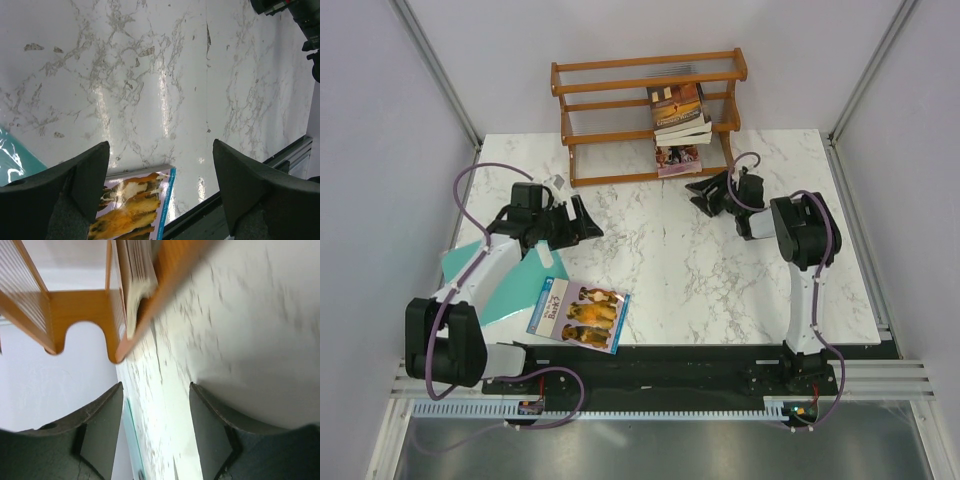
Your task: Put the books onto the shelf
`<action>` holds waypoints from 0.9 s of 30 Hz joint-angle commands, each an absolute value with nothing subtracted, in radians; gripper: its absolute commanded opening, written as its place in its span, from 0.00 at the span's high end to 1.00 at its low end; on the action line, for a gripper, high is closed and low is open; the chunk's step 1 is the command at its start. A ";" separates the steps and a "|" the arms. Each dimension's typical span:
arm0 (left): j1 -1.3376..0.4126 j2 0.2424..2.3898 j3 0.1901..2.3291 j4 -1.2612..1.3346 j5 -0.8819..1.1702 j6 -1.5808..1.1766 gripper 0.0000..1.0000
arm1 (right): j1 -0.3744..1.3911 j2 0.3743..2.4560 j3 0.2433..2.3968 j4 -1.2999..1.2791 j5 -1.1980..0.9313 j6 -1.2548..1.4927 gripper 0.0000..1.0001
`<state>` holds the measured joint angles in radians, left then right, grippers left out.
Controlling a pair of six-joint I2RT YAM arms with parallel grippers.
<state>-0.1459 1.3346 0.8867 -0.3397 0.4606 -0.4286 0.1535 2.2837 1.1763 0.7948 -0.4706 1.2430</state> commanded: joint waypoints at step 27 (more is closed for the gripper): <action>-0.146 1.052 0.474 -0.551 0.347 -0.798 0.00 | 0.776 2.106 1.249 -0.101 -0.503 0.629 0.02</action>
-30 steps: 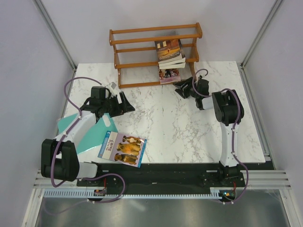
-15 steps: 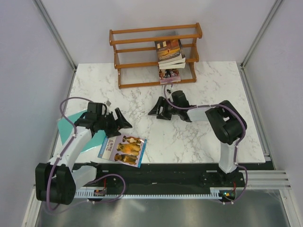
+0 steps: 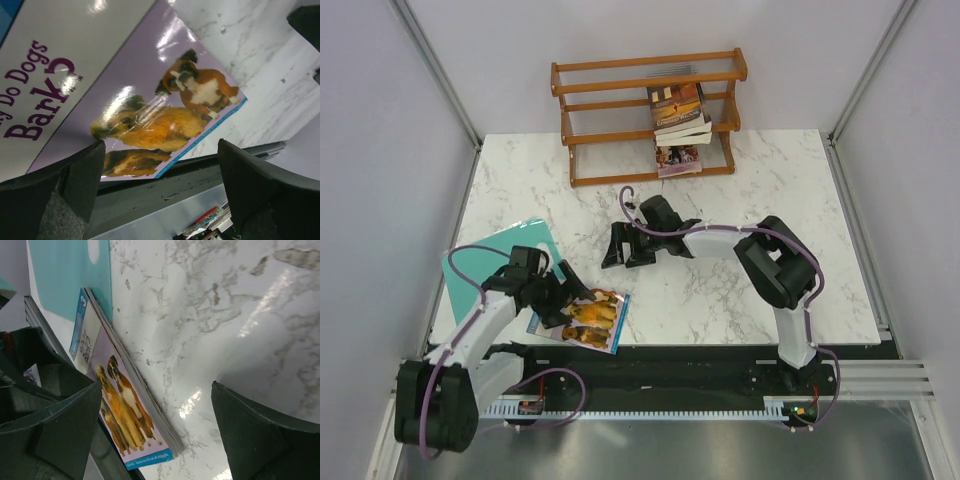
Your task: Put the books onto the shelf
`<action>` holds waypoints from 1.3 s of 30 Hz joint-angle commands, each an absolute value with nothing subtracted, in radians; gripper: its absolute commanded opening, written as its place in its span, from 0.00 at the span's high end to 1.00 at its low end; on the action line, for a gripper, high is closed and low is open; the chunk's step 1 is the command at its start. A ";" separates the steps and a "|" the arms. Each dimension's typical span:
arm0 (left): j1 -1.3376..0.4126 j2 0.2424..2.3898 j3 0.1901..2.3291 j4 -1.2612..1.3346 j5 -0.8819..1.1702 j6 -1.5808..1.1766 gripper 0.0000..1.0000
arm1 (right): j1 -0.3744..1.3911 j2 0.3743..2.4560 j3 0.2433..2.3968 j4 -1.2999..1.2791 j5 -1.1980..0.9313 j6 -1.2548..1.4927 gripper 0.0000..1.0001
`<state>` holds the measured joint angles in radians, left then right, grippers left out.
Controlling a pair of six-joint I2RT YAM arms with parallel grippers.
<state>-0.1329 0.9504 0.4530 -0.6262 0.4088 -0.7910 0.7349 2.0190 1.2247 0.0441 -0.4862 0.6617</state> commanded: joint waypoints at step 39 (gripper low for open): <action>-0.144 1.010 0.704 -0.411 0.350 -0.684 0.00 | 0.760 2.076 1.261 -0.028 -0.767 0.663 0.93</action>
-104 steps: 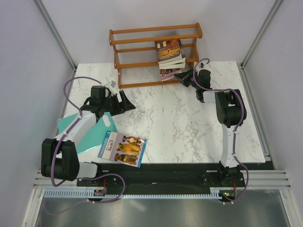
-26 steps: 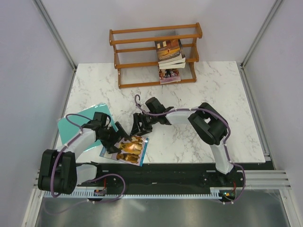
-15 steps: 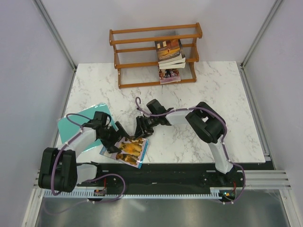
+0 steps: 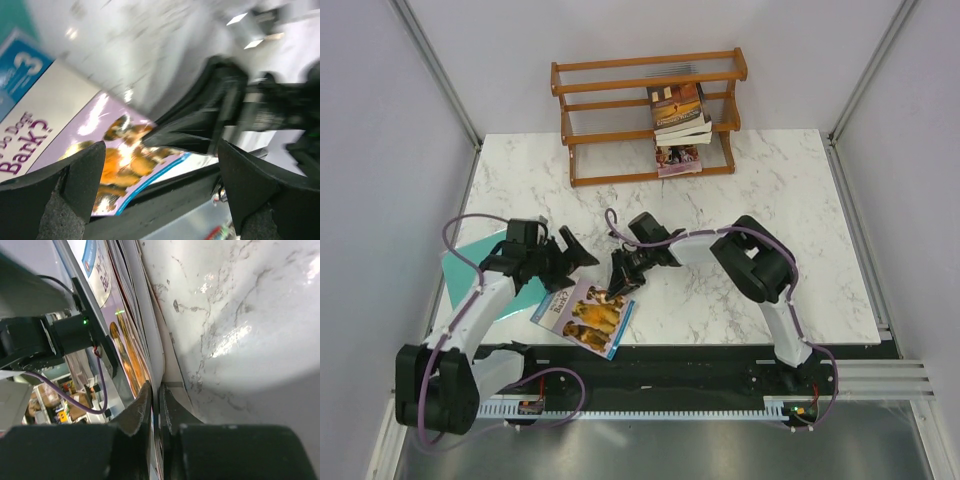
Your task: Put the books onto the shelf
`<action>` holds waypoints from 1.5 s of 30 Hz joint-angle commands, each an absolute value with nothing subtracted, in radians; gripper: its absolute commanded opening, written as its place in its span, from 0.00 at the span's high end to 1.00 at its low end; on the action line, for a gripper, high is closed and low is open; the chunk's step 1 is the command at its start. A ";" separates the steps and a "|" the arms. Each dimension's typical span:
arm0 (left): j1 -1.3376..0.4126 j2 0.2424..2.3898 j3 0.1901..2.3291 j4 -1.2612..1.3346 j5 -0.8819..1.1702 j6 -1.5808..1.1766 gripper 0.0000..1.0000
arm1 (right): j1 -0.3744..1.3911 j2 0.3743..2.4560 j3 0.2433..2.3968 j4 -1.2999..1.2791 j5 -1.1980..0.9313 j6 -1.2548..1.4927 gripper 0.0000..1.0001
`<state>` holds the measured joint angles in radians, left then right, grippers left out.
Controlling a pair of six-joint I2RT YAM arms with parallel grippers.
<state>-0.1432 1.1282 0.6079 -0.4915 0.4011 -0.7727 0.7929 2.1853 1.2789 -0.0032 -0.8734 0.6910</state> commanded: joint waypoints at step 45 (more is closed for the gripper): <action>-0.155 1.318 0.534 0.865 0.589 -1.075 0.26 | 0.571 1.523 1.117 0.107 -0.638 0.828 0.90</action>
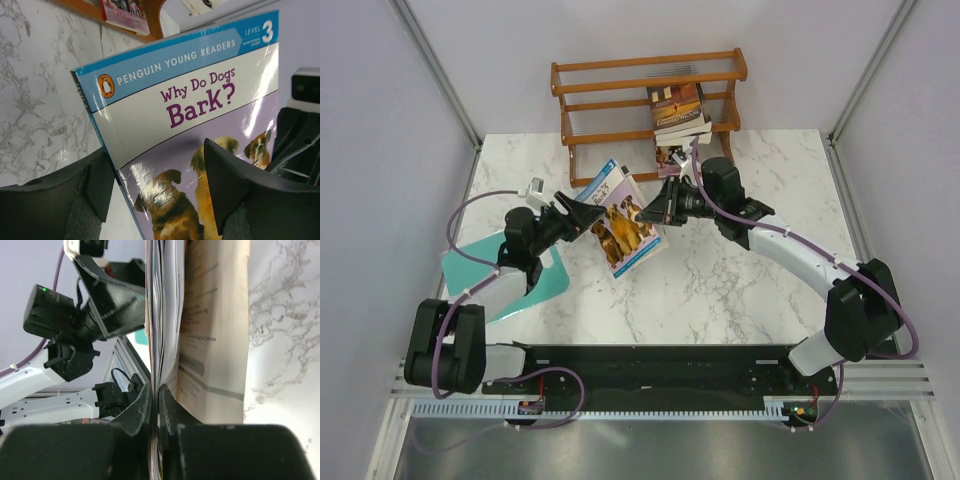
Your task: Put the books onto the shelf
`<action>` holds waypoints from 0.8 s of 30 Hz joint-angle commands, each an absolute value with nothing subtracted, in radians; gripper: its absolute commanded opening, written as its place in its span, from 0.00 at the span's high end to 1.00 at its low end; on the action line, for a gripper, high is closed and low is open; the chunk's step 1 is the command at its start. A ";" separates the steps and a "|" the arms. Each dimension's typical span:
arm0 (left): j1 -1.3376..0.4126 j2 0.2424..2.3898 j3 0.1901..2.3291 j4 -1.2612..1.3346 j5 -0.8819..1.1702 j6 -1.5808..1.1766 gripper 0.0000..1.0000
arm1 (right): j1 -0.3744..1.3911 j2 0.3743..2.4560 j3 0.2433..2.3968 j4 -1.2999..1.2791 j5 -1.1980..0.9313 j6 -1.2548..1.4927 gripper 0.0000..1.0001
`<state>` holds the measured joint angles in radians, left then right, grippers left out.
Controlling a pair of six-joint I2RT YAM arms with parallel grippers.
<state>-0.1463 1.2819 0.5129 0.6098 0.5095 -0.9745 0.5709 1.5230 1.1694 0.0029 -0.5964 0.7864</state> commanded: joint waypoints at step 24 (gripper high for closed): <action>-0.175 1.359 0.721 0.883 0.683 -1.167 0.98 | 0.543 1.393 0.646 0.520 -0.351 1.011 0.08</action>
